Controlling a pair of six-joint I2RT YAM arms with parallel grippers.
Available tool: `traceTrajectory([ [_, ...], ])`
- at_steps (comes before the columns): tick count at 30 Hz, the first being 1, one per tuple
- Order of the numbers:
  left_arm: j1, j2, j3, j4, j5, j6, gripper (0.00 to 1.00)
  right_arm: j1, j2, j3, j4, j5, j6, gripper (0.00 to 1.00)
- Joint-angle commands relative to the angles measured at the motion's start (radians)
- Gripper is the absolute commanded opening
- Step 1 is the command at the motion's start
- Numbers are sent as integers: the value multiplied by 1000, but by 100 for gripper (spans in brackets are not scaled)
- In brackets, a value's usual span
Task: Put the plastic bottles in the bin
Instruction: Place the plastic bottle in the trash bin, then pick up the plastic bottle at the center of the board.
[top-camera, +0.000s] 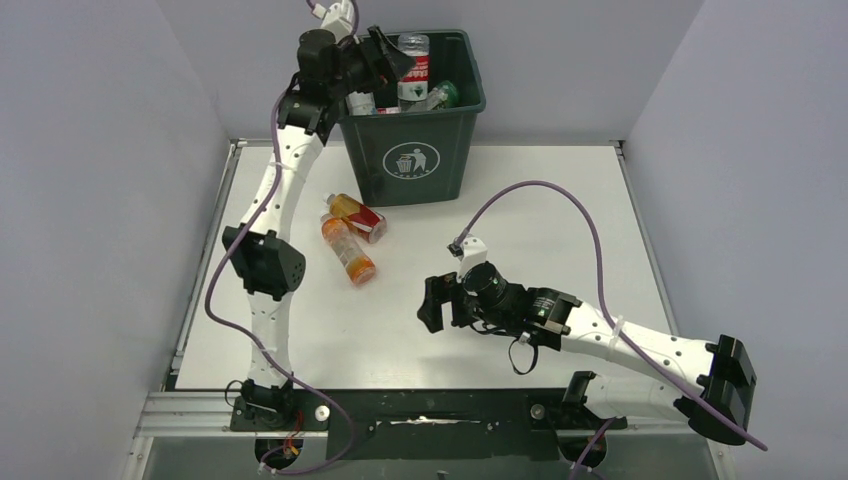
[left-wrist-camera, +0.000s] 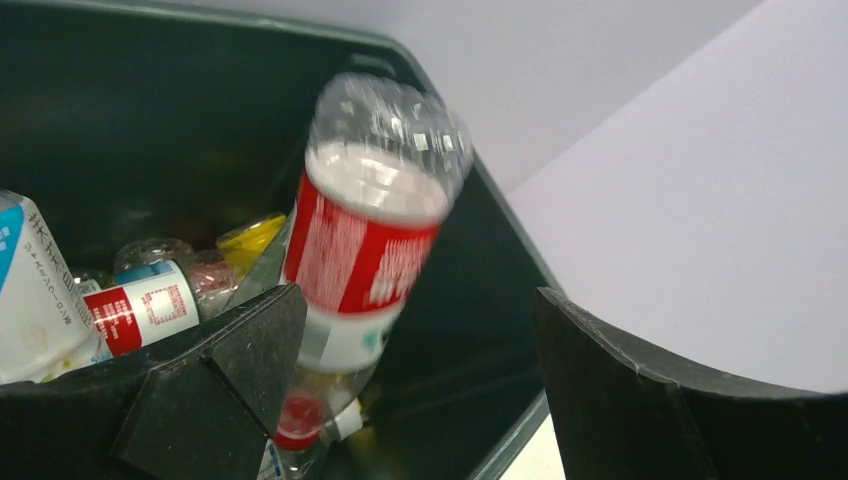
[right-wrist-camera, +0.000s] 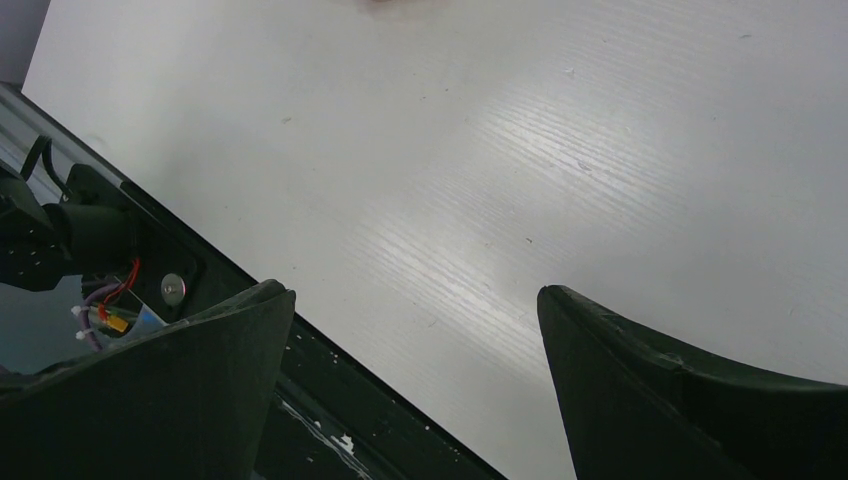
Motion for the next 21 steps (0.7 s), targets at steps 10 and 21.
traceTrajectory([
  [10,26,-257,-63,-59,-77,179,84,8,16,16,75,-20,-7,98],
  [21,122,-698,-578,-76,-94,66,84,11,54,23,105,-50,-17,98],
])
